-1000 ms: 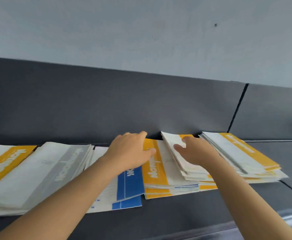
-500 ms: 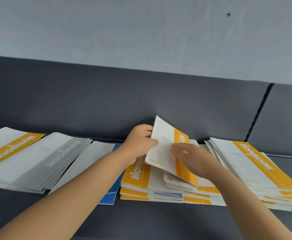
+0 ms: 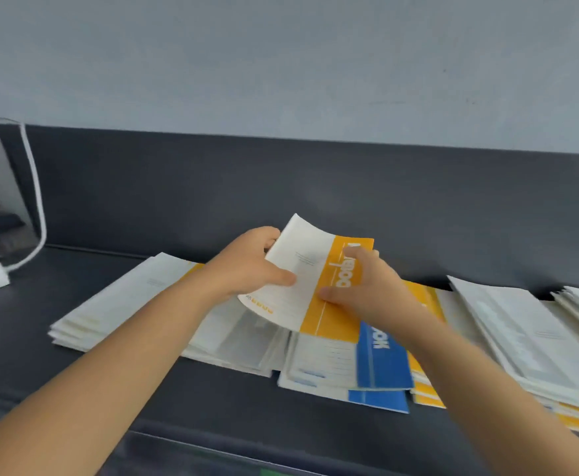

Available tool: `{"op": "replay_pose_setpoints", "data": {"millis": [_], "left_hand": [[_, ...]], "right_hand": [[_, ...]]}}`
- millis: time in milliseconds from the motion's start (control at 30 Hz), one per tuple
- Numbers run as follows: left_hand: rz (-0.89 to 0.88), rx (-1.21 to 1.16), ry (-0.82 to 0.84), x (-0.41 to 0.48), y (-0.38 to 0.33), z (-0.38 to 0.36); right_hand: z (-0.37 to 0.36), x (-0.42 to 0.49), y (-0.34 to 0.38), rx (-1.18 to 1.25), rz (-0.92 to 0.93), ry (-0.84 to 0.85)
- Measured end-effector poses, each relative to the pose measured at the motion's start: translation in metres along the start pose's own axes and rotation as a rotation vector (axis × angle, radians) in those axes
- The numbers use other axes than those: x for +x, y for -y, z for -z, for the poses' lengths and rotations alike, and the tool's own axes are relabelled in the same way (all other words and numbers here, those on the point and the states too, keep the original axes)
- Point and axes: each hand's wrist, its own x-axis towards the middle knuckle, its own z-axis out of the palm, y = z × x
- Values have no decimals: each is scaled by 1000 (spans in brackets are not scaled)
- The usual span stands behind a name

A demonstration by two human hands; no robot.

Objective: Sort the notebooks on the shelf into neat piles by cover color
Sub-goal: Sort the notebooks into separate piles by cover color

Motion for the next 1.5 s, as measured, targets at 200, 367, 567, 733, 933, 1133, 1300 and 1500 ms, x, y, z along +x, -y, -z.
{"op": "replay_pose_setpoints", "data": {"millis": [200,367,567,733,933,1133,1300,1500], "left_hand": [[23,173,-65,-4,83,89],[38,290,-11,-6,135,129],[217,863,384,-8,188,129],[122,911,327,-3,179,131],[-143,873,212,8,103,94],[-352,809,268,17,23,-3],[-373,626,362,21,-40,-98],[-184,294,376,43,-94,-193]], "right_hand": [[-98,24,74,13,34,0],[-163,42,108,-26,44,11],[-212,39,107,-647,126,267],[-193,36,104,-677,159,205],[-112,30,74,-625,16,38],[-12,2,-9,-689,-198,-43],[69,-27,-85,-707,-367,-110],[122,-41,-140,-567,-353,-64]]}}
